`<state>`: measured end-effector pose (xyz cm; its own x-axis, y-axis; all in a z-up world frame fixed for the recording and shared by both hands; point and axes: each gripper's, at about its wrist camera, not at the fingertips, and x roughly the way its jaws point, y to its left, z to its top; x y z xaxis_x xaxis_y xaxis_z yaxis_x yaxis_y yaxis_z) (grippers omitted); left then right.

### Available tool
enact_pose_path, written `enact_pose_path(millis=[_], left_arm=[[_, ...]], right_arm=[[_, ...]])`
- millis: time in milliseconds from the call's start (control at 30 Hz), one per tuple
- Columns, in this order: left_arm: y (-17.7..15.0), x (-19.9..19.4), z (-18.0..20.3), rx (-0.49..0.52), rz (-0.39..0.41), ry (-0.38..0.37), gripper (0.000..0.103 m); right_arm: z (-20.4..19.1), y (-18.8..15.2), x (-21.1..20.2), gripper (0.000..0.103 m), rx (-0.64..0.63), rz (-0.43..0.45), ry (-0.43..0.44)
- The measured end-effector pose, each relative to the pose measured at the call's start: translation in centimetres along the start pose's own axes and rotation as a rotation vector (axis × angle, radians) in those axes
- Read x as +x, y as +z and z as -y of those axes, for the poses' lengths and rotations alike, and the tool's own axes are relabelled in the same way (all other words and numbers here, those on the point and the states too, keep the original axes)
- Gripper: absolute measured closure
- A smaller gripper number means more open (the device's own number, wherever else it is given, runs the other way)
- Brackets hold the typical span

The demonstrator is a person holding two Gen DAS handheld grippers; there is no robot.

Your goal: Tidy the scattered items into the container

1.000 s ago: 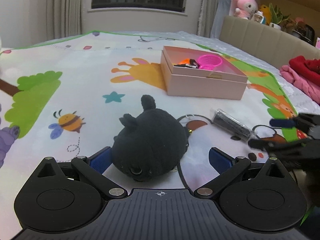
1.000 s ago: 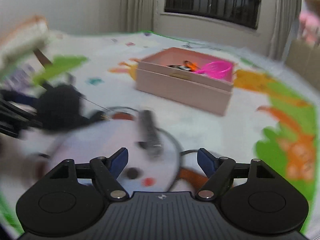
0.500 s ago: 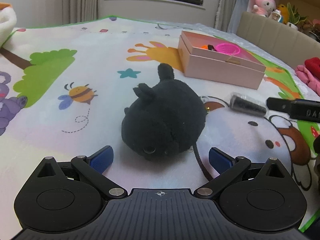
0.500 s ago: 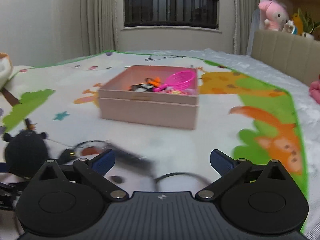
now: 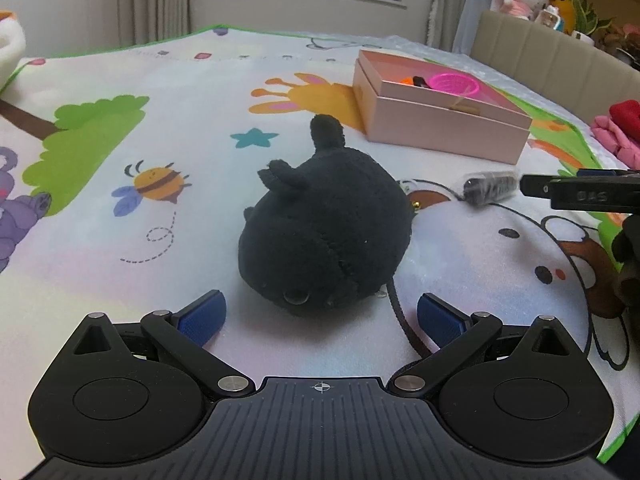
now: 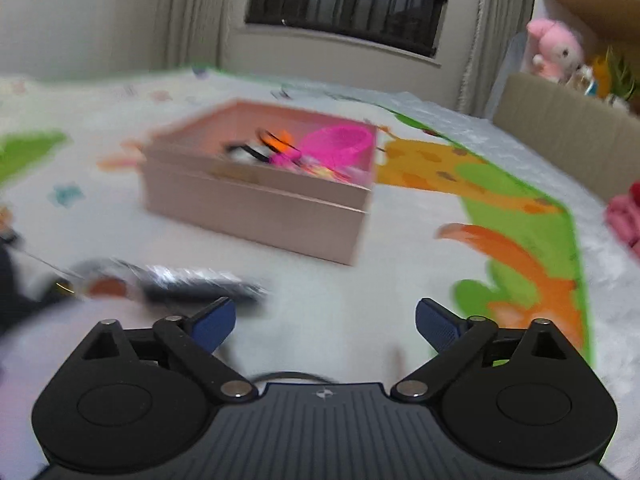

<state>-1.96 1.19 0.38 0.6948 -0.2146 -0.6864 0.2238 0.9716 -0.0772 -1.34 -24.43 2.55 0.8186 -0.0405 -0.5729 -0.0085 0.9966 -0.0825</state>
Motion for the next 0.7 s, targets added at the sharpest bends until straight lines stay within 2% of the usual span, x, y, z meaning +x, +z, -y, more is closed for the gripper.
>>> enact_pose_path(millis=[67,133,233,367,433,500,600,700], left_arm=[[-0.2,0.0,0.2,0.011,0.013,0.005,0.000],[-0.4,-0.1,0.2,0.016,0.025,0.006,0.000],[-0.5,-0.2,0.0,0.004,0.033,-0.004,0.000],[-0.5,-0.3,0.2,0.011,0.039,0.002,0.000],[-0.4,-0.3,0.2,0.015,0.038,0.004,0.000],[-0.1,-0.6,0.3,0.016,0.032,0.006,0.000],[0.8,-1.5,0.6,0.039,0.059,-0.044,0.000],[2.0,-1.3,1.5,0.121,0.087,0.018,0.000]], right_arm=[[-1.3,0.0,-0.7,0.000,-0.032,0.023,0.079],[-2.7,0.2,-0.4,0.000,-0.104,0.020,0.116],[-3.8,0.6,1.4,0.000,-0.146,-0.030,0.123],[-3.6,1.3,4.1,0.000,-0.115,-0.118,0.162],[-3.3,1.4,4.4,0.014,-0.094,-0.141,0.194],[-3.2,1.3,3.4,0.015,-0.083,-0.133,0.198],[-2.8,0.4,0.8,0.016,-0.089,-0.091,0.186],[-2.4,-0.9,-2.1,0.016,-0.071,-0.066,0.199]])
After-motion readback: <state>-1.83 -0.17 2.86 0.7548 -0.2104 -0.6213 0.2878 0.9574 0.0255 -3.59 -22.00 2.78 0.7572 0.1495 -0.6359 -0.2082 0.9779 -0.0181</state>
